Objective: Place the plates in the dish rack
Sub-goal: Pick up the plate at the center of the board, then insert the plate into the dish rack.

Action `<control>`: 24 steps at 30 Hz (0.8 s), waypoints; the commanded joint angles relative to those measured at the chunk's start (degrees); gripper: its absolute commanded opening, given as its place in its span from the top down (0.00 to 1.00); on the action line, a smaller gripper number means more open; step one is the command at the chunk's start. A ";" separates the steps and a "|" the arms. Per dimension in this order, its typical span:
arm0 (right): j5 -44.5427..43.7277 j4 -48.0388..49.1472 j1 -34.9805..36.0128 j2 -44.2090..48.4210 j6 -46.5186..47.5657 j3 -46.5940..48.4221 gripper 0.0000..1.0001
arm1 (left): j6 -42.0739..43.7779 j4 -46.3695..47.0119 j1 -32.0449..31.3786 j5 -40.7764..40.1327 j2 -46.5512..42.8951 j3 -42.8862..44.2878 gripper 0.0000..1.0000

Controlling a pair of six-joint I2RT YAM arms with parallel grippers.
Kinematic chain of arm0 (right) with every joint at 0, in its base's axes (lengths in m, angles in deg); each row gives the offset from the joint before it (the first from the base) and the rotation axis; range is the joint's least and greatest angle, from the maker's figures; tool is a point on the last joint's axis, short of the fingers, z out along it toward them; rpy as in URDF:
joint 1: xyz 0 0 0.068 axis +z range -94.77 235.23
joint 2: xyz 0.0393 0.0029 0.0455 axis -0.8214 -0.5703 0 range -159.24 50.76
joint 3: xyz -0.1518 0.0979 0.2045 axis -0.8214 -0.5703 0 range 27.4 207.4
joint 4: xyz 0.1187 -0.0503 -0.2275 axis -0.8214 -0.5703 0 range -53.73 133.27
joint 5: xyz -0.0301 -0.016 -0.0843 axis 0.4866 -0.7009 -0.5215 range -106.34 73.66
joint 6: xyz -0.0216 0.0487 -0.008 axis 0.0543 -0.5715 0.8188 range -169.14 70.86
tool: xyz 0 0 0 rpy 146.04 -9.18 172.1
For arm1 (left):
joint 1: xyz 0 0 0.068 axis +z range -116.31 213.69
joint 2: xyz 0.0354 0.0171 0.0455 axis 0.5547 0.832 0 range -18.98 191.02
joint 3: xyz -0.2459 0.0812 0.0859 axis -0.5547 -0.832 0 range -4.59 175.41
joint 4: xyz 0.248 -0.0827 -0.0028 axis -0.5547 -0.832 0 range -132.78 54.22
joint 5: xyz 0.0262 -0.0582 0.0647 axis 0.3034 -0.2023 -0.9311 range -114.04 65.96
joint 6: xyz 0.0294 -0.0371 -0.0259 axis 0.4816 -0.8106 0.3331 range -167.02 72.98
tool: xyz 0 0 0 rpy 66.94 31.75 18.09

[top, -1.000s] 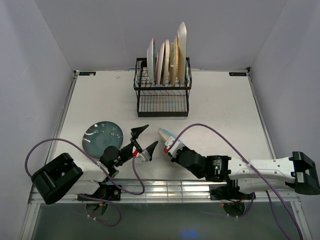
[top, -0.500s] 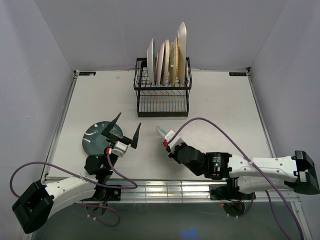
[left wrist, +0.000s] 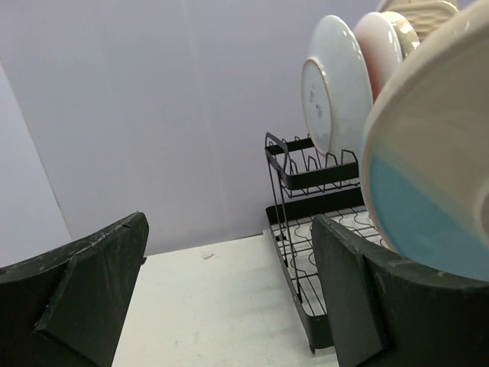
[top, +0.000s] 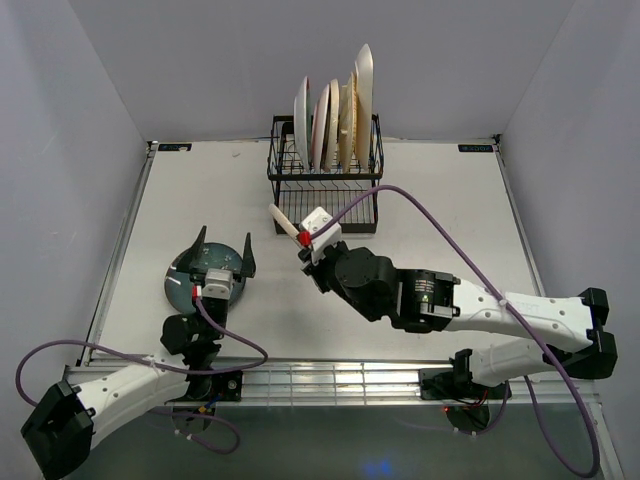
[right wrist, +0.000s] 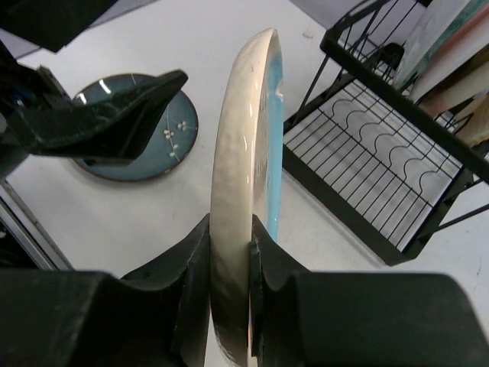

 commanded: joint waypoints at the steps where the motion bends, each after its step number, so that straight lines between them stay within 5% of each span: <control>1: -4.46 6.57 0.14 -1.52 3.38 9.62 0.92 | 0.27 -1.77 0.12 -3.76 -3.29 0.80 0.02; 13: -13.69 33.10 -0.04 -8.28 14.02 17.44 0.92 | 2.73 1.82 0.12 -6.66 -2.87 0.09 0.02; 24: -9.57 27.06 -9.07 -24.72 11.22 40.03 0.92 | 5.19 5.79 0.21 -8.33 -0.76 -0.61 0.02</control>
